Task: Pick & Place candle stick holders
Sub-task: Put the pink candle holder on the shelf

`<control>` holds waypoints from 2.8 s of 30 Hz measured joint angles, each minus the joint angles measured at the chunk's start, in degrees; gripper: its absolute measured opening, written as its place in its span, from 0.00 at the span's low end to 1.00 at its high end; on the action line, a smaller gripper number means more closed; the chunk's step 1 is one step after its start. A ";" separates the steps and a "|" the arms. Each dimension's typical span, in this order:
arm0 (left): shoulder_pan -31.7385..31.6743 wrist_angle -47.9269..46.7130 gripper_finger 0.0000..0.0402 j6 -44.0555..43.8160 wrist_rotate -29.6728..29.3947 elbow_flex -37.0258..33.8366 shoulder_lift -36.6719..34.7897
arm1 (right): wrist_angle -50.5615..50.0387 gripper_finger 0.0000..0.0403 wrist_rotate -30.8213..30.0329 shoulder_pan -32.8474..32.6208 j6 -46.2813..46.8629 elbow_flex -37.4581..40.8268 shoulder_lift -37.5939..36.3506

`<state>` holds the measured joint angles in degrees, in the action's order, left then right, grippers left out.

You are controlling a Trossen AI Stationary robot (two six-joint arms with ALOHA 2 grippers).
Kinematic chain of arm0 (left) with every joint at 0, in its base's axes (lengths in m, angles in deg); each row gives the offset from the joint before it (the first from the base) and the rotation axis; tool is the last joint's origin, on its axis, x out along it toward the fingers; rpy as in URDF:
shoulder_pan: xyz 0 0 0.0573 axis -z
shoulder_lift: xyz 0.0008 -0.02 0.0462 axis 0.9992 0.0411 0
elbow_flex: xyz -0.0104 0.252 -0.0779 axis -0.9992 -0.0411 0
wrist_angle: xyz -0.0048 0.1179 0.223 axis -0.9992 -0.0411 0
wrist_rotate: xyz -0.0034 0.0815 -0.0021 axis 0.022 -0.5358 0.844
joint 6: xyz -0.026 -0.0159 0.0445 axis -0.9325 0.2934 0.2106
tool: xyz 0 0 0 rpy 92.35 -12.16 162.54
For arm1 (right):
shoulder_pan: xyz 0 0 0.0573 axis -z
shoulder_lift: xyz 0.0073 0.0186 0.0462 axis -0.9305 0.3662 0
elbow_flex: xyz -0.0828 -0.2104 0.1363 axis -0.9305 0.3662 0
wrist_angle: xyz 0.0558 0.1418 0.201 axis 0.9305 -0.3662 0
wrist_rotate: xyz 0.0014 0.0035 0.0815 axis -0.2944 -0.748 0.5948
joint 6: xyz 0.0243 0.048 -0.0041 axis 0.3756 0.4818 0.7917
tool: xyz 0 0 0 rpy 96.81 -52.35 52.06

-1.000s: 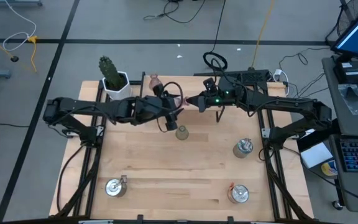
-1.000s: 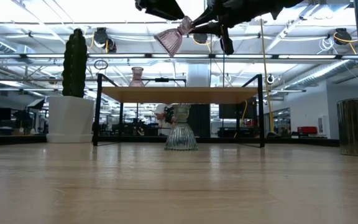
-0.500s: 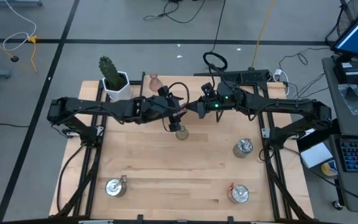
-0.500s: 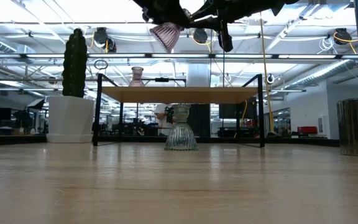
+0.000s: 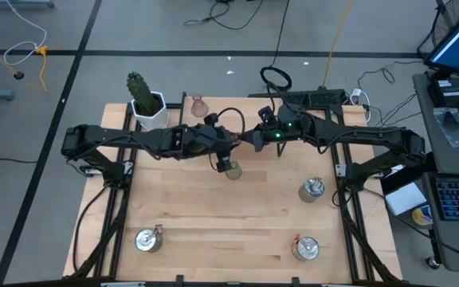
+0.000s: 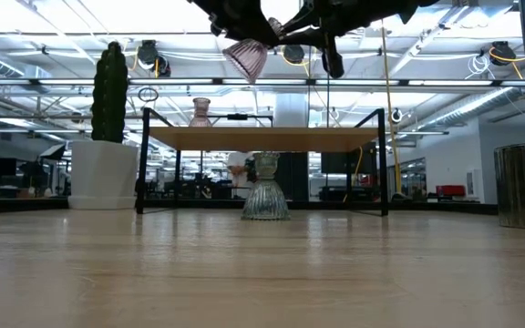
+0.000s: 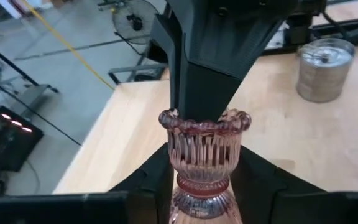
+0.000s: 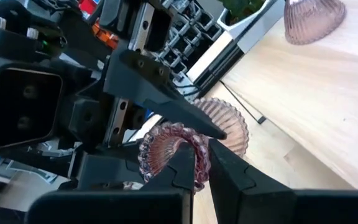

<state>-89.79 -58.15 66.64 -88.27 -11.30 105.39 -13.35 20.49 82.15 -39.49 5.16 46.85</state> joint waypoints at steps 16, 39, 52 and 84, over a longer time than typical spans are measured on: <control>-0.81 -0.73 0.31 -5.29 2.06 0.01 -0.17 | 1.14 0.20 1.53 0.14 -3.45 0.00 0.00; -3.17 -1.70 0.31 -7.16 -12.09 0.06 -2.73 | 11.87 0.42 1.89 2.49 -10.24 0.00 -1.03; -11.01 11.77 0.31 -17.42 -17.93 0.07 4.24 | 13.73 0.41 1.68 2.49 -21.96 0.07 -4.39; -17.41 21.83 0.31 -19.94 -23.70 0.10 16.88 | 8.47 0.40 1.68 2.51 -27.12 0.07 -4.33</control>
<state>-107.20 -36.33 46.70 -111.97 -11.21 122.28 -4.88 22.17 84.66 -66.61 5.23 42.52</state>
